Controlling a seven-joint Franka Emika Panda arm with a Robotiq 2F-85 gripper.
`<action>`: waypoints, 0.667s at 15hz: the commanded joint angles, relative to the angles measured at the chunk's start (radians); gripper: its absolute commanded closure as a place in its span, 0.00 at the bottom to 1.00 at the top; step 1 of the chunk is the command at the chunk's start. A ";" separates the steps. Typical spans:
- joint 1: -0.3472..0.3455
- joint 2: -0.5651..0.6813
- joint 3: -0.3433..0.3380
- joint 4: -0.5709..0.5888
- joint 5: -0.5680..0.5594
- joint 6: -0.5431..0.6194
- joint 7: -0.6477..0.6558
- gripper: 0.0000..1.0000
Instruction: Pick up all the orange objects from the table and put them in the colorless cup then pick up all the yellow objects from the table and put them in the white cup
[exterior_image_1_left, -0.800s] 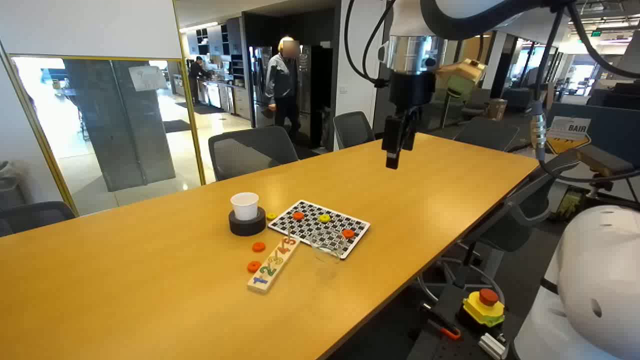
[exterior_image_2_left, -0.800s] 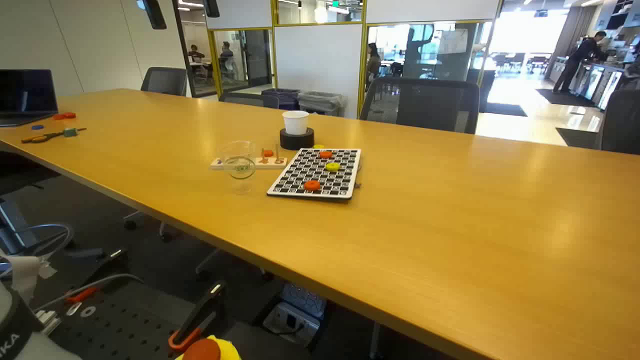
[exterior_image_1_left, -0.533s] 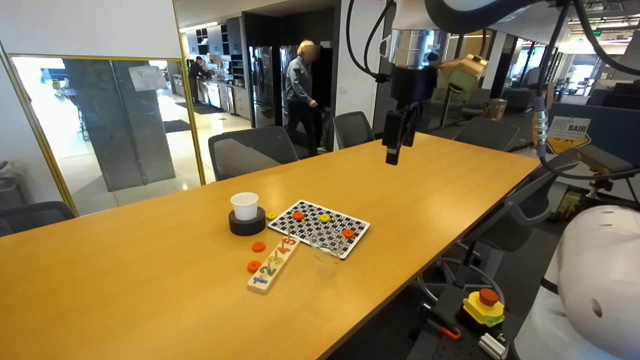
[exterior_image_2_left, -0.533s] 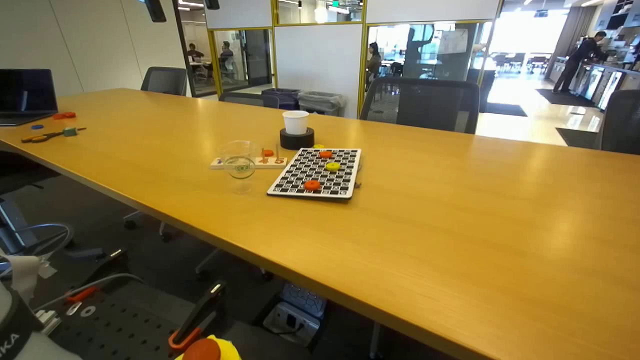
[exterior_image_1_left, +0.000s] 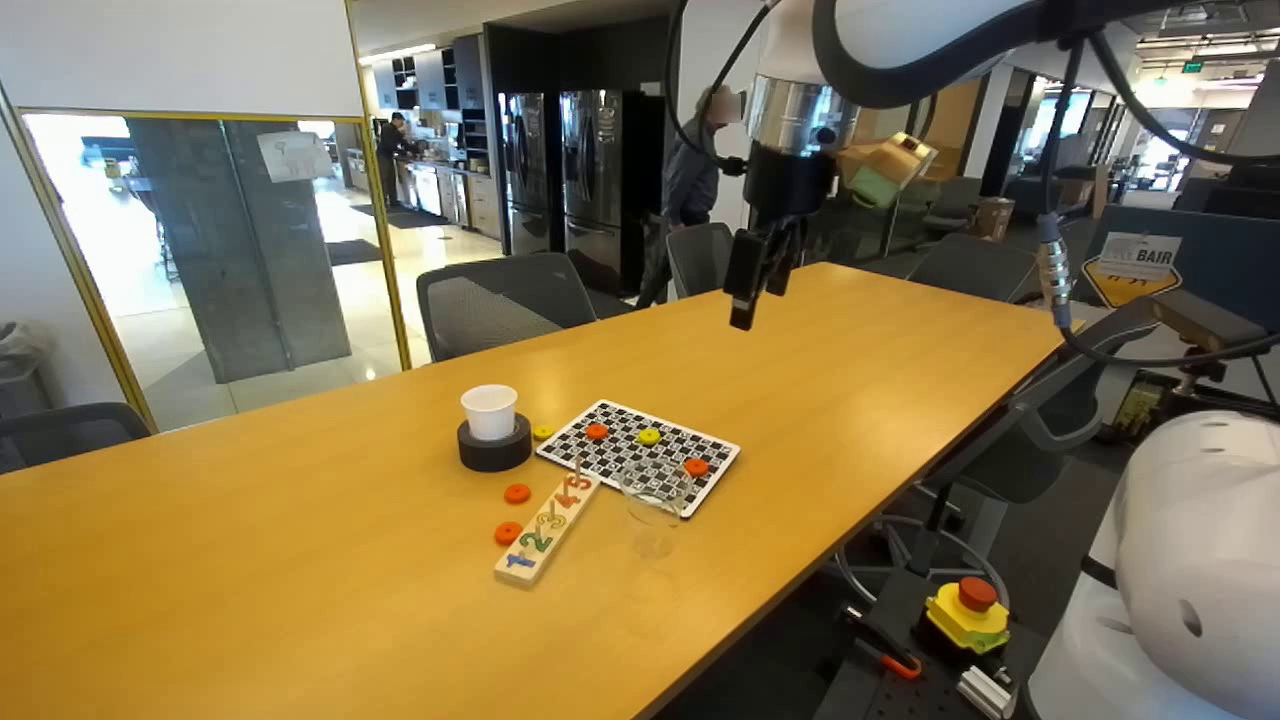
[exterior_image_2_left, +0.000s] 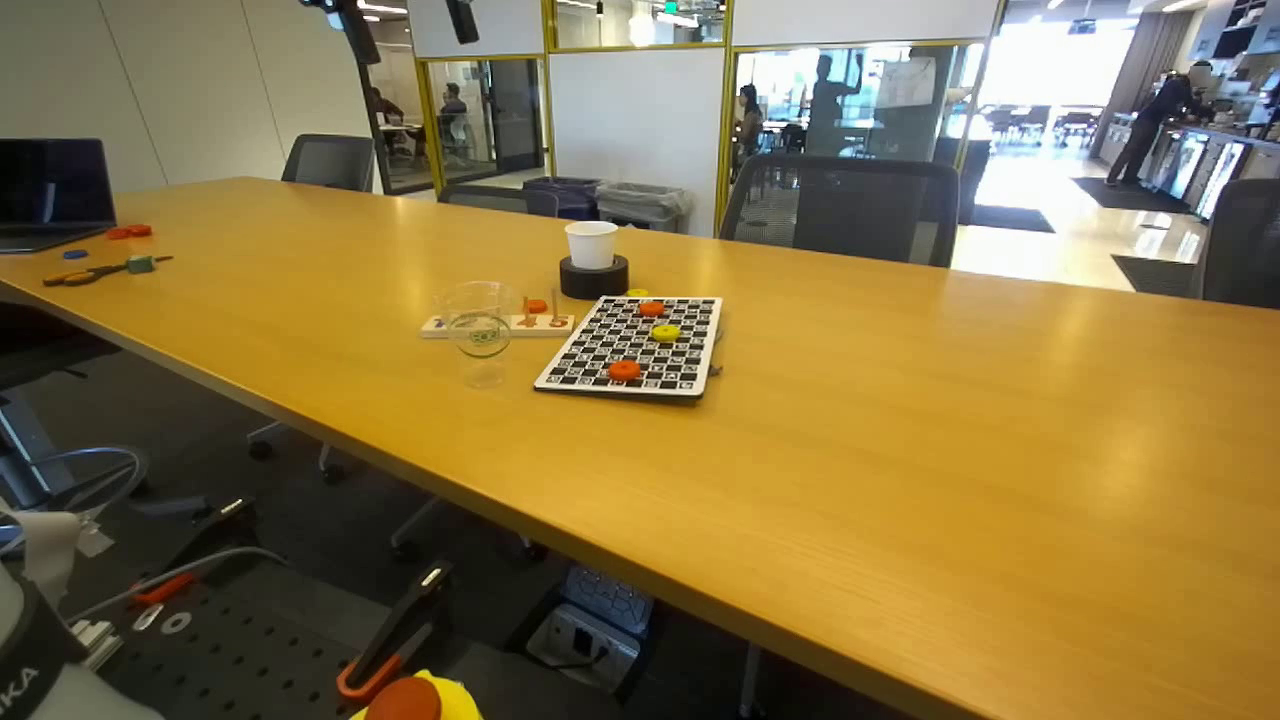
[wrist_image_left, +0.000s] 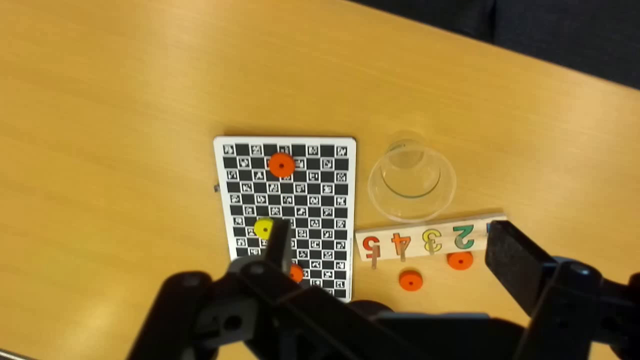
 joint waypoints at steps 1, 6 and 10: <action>0.019 0.166 -0.013 0.063 0.007 0.183 0.002 0.00; 0.004 0.444 -0.016 0.175 -0.028 0.355 -0.057 0.00; 0.000 0.680 -0.052 0.308 -0.005 0.447 -0.179 0.00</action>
